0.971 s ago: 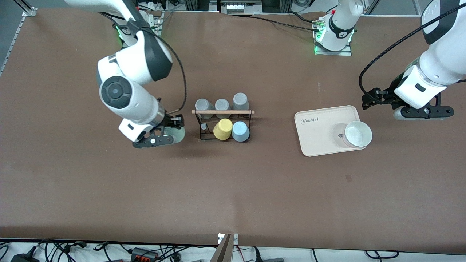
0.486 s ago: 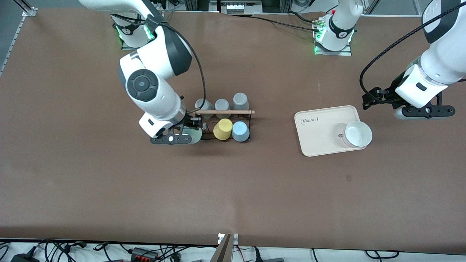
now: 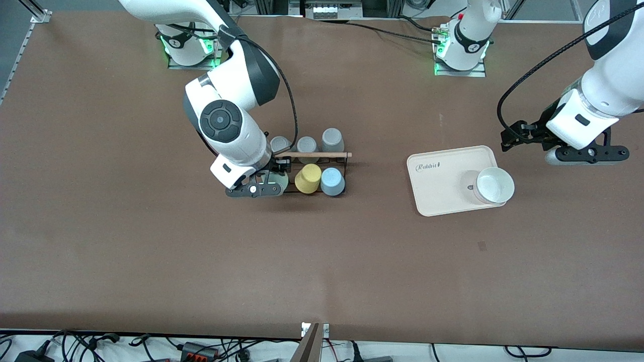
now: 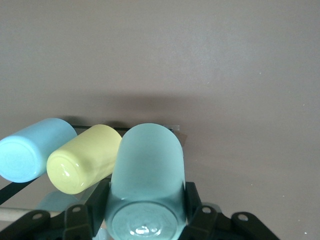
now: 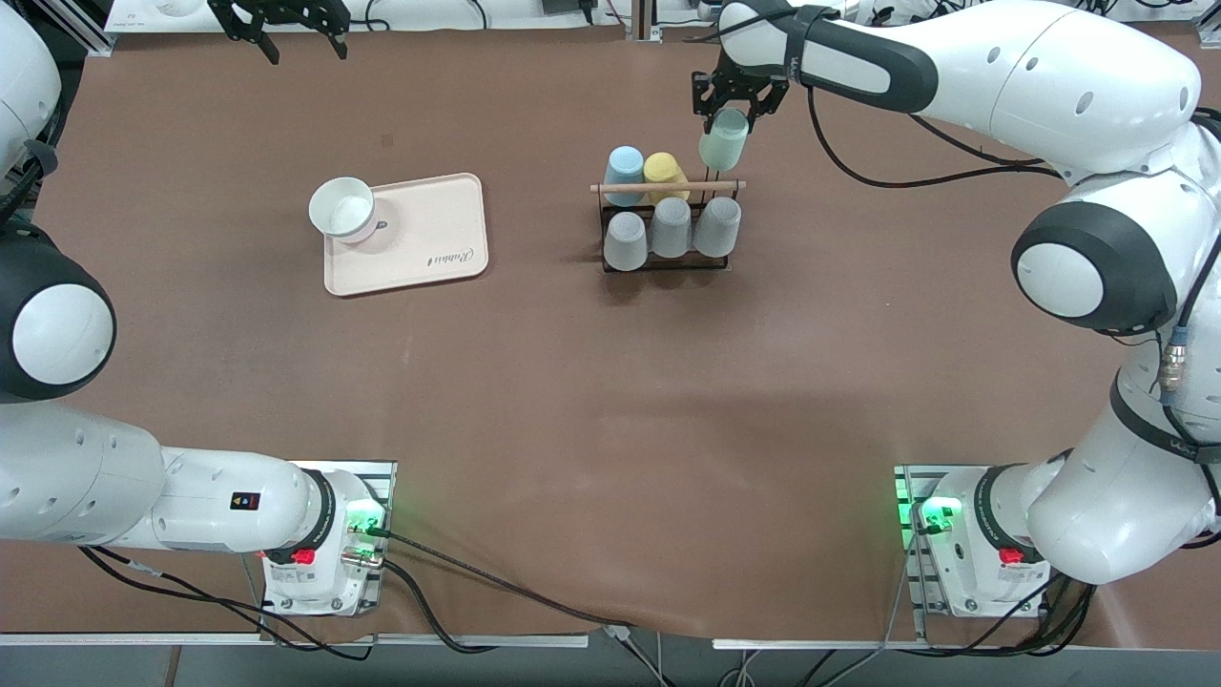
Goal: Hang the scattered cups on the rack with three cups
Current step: 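Carry the teal cup to the rack beside the yellow cup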
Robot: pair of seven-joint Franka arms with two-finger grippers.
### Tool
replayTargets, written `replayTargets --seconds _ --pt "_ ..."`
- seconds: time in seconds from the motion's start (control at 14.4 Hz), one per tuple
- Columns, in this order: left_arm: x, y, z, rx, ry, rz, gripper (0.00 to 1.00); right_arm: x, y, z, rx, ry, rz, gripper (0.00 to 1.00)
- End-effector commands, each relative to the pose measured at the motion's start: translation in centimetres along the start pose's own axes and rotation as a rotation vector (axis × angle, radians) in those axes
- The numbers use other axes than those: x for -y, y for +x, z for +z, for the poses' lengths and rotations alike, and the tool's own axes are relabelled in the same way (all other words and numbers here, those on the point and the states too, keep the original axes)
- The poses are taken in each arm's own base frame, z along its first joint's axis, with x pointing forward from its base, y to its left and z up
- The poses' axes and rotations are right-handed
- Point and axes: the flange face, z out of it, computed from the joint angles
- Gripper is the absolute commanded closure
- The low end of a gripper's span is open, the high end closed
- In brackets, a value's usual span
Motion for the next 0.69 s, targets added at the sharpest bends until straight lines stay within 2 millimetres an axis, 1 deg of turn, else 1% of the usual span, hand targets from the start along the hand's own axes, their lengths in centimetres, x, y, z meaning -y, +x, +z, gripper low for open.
replayTargets --seconds 0.0,0.14,0.21,0.35,0.56,0.62 --pt "0.6 -0.4 -0.8 -0.006 0.022 -0.004 0.00 1.2 0.0 0.6 0.010 -0.001 -0.001 0.82" --pt "0.6 -0.4 -0.8 -0.006 0.022 -0.004 0.00 2.4 -0.7 1.2 0.017 -0.007 -0.020 0.82" --pt "0.6 -0.4 -0.8 -0.006 0.022 -0.004 0.00 2.6 -0.8 1.7 0.023 -0.011 -0.023 0.82" --pt "0.7 -0.4 -0.8 -0.005 0.022 -0.002 0.00 2.6 -0.7 2.4 0.029 -0.024 -0.021 0.82" --pt "0.9 -0.4 -0.8 -0.003 0.022 -0.004 0.00 2.5 -0.6 4.3 0.055 -0.040 -0.018 0.82" --pt "0.9 -0.4 -0.8 -0.002 0.022 -0.002 0.00 2.5 -0.5 4.6 0.059 -0.039 -0.017 0.82"
